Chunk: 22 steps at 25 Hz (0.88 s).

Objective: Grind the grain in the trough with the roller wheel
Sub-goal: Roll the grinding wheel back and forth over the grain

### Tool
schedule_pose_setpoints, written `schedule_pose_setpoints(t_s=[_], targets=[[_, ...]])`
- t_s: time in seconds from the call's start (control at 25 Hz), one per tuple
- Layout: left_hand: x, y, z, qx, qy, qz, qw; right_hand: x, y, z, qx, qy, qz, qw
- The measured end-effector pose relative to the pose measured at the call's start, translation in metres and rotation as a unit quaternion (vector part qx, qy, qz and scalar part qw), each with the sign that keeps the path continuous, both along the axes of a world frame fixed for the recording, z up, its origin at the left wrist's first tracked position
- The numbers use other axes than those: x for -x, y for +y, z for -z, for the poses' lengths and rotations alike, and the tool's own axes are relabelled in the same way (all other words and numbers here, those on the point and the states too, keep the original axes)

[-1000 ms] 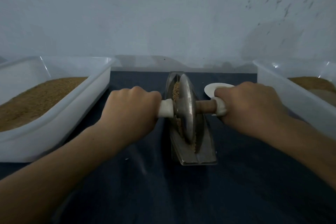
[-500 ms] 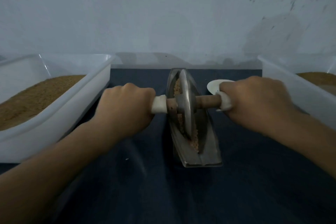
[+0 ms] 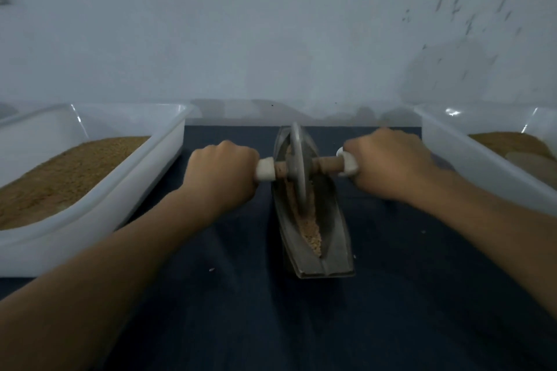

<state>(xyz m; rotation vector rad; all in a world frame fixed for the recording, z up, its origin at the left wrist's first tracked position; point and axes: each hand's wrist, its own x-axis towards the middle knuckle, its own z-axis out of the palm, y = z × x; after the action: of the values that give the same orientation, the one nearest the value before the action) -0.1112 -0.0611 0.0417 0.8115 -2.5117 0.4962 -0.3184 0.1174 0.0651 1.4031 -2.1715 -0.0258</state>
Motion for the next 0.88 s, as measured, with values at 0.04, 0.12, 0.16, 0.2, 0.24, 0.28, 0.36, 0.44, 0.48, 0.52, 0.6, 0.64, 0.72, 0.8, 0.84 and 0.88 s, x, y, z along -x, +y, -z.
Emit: schedule_pose_setpoints(t_s=[0.04,0.12,0.16,0.2,0.24,0.28,0.36,0.44,0.48,0.52,0.6,0.64,0.72,0.8,0.84,0.88], targets=[[-0.014,0.007,0.005,0.034,0.009,0.027,0.999,-0.006,0.015,0.007,0.020,0.029,-0.014,0.999],[-0.027,0.007,0.007,0.093,0.031,0.063,0.993,-0.011,0.032,0.010,0.062,0.048,-0.028,0.997],[-0.025,0.006,0.006,0.106,0.033,0.057,0.992,-0.010,0.029,0.013,0.076,0.054,-0.026,0.995],[-0.017,0.006,0.006,0.104,0.025,0.037,0.994,-0.007,0.022,0.017,0.079,0.055,-0.015,0.995],[-0.005,0.003,0.003,0.085,0.014,0.018,0.996,-0.002,0.009,0.020,0.071,0.035,0.011,0.997],[0.010,-0.002,-0.003,0.052,0.010,-0.001,0.999,0.002,-0.007,0.018,0.064,-0.001,0.039,0.997],[0.030,-0.013,-0.016,-0.012,-0.010,-0.036,0.999,0.009,-0.034,0.007,0.052,-0.029,0.058,0.997],[0.030,-0.014,-0.015,-0.064,-0.023,-0.041,0.997,0.009,-0.038,-0.005,0.020,-0.030,0.040,0.999],[0.020,-0.011,-0.010,-0.061,-0.024,-0.033,0.997,0.008,-0.029,-0.008,-0.005,-0.033,0.024,0.999],[0.009,-0.006,-0.004,-0.038,-0.017,-0.011,0.999,0.006,-0.016,-0.009,-0.029,-0.043,0.009,0.999],[-0.015,0.004,0.003,0.051,-0.005,0.042,0.998,0.000,0.014,-0.002,-0.031,-0.073,-0.013,0.997],[-0.022,0.006,-0.001,0.092,-0.002,0.059,0.994,-0.002,0.024,0.003,-0.009,-0.082,-0.028,0.996],[-0.016,0.004,-0.008,0.127,-0.005,0.049,0.991,-0.001,0.025,0.015,0.022,-0.071,-0.029,0.997],[0.005,-0.001,-0.010,0.087,-0.039,0.002,0.995,0.006,0.002,0.021,0.048,-0.047,0.015,0.998],[0.020,-0.006,-0.015,0.055,-0.041,-0.020,0.997,0.010,-0.013,0.019,0.061,-0.048,0.035,0.996],[0.032,-0.008,-0.023,0.030,-0.050,-0.035,0.998,0.012,-0.025,0.015,0.062,-0.065,0.056,0.994]])
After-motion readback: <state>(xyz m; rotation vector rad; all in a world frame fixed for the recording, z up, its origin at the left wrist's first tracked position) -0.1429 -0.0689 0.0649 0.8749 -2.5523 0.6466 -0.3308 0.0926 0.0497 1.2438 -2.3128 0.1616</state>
